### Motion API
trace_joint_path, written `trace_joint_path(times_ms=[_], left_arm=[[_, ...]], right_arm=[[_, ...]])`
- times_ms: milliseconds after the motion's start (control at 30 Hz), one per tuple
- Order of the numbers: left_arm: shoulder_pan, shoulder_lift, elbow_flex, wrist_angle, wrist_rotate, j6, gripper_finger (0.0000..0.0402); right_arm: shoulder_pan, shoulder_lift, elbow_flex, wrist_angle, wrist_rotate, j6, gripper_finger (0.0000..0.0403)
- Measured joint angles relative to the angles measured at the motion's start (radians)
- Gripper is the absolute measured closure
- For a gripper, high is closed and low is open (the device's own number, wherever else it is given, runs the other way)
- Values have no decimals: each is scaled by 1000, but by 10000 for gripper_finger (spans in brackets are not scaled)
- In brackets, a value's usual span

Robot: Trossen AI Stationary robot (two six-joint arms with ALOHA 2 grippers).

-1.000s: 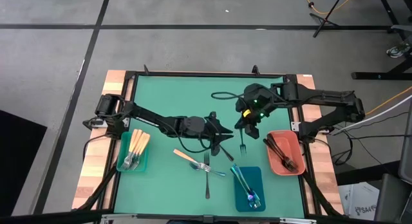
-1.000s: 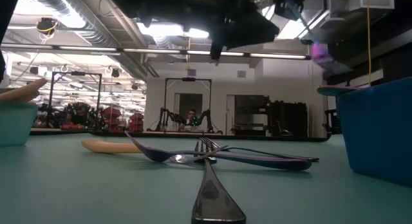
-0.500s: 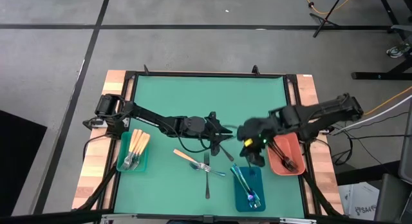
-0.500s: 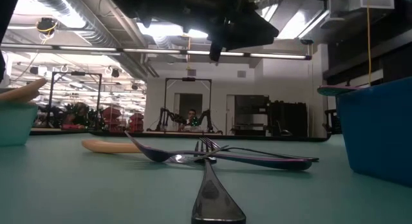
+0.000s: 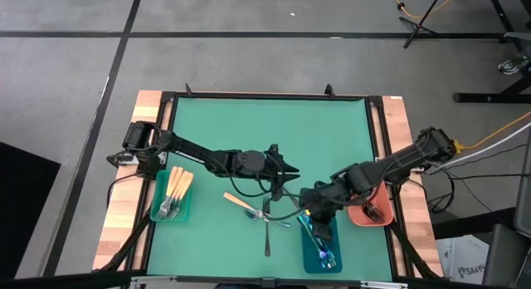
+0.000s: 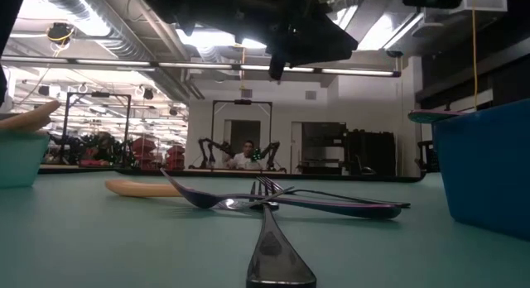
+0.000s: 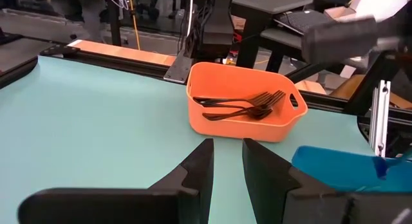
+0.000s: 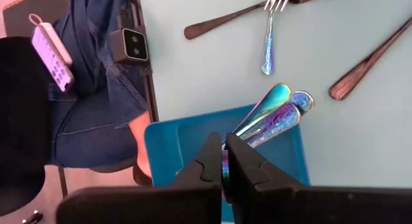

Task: Sort silverware by color (type)
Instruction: Put the blue fork into the blue bin

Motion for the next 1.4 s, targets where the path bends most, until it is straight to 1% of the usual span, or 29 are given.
trace_joint_path(times_ms=[367, 700, 1000, 1133, 1400], left_arm=[[0, 0, 0, -3, 7, 0, 325], [0, 0, 0, -4, 7, 0, 325], [0, 1, 0, -4, 7, 0, 325], [0, 1, 0, -4, 7, 0, 325], [0, 1, 0, -4, 7, 1, 325]], right_arm=[[-2, 95, 0, -3, -37, 58, 403], [-2, 175, 0, 1, -120, 98, 403], [-2, 176, 0, 2, -109, 99, 403], [-2, 176, 0, 1, -69, 95, 403], [-2, 176, 0, -18, -58, 96, 402]])
